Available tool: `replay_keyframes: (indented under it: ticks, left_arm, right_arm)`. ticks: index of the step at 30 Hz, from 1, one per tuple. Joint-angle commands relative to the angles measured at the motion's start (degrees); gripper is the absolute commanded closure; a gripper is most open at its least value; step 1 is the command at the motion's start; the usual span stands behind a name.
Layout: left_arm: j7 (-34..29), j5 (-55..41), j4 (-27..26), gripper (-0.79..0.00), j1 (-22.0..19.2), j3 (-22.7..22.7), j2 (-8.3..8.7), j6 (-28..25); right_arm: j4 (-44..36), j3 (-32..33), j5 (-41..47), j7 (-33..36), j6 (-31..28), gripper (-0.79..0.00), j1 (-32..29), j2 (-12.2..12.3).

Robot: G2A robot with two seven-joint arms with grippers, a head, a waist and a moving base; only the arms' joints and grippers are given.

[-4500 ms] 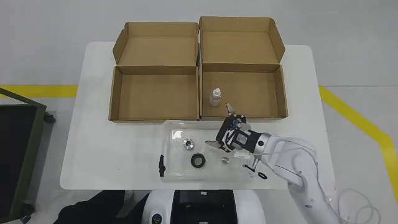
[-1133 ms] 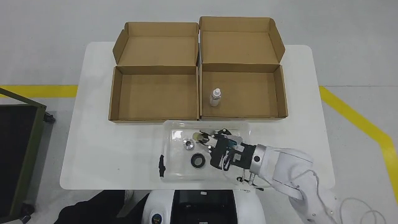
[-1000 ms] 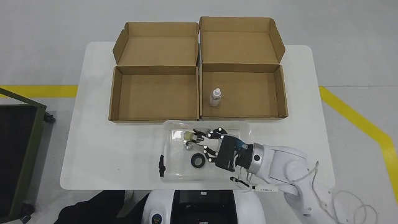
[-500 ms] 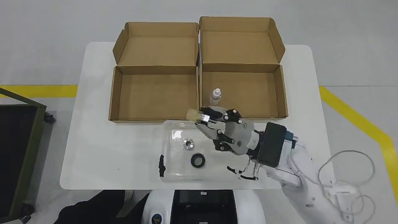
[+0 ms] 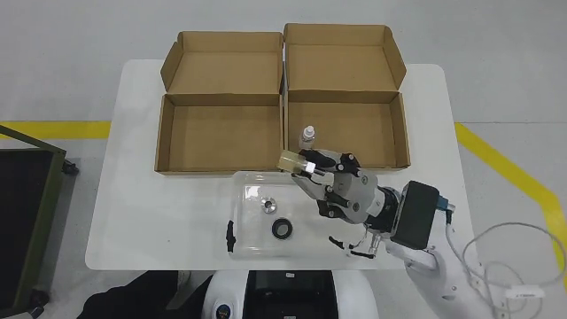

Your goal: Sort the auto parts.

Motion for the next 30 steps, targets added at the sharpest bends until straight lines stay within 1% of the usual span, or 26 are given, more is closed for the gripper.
replay_keyframes:
  ticks: [1,5,8,9,11,17,21,27,30]
  left_arm:
    - [0.0,0.0,0.0,-0.785,0.0,0.0,0.0,0.0]
    - [0.0,0.0,0.0,-0.785,0.0,0.0,0.0,0.0]
    - [0.0,0.0,0.0,-0.785,0.0,0.0,0.0,0.0]
    - [0.0,0.0,0.0,-0.785,0.0,0.0,0.0,0.0]
    - [0.0,0.0,0.0,-0.785,0.0,0.0,0.0,0.0]
    - [0.0,0.0,0.0,-0.785,0.0,0.0,0.0,0.0]
    - [0.0,0.0,0.0,-0.785,0.0,0.0,0.0,0.0]
    - [0.0,0.0,0.0,-0.785,0.0,0.0,0.0,0.0]
    - [0.0,0.0,0.0,-0.785,0.0,0.0,0.0,0.0]
  right_arm:
    - [-0.3,0.1,-0.3,0.4,-0.2,0.0,-0.1,0.0]
    - [-0.8,0.7,-1.6,2.7,0.2,0.0,-0.5,0.1]
    - [-1.0,1.3,-4.3,8.6,-0.4,0.0,-0.9,0.4]
    - [-0.8,1.2,-3.3,8.9,-0.1,0.0,-1.1,0.3]
    - [0.6,1.1,-3.0,11.2,-1.4,0.0,-0.7,0.4]
    - [5.2,2.3,-1.7,17.6,-1.6,0.0,0.2,0.6]
    - [8.0,4.2,-0.3,21.1,-1.1,0.0,-0.1,0.9]
    - [9.0,7.9,0.4,26.1,0.3,0.0,-1.7,1.4]
    - [9.3,10.2,0.4,29.4,1.9,0.0,-2.6,1.8]
